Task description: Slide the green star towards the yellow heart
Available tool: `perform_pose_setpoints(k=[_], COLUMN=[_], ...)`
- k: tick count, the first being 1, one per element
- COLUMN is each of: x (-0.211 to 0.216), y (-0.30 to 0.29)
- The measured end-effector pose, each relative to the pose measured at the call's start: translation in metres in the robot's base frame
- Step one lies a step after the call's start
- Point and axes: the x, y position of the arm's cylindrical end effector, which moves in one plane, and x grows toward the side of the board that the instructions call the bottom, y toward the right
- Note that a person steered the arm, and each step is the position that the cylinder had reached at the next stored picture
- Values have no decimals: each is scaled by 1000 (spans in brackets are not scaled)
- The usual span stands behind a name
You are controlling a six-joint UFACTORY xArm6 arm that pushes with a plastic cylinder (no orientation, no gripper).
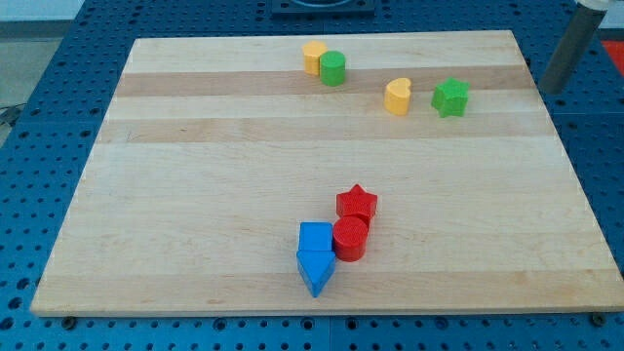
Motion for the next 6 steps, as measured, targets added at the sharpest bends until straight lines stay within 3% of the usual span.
perform_pose_setpoints(k=[2,6], x=[0,13], y=[-72,-76])
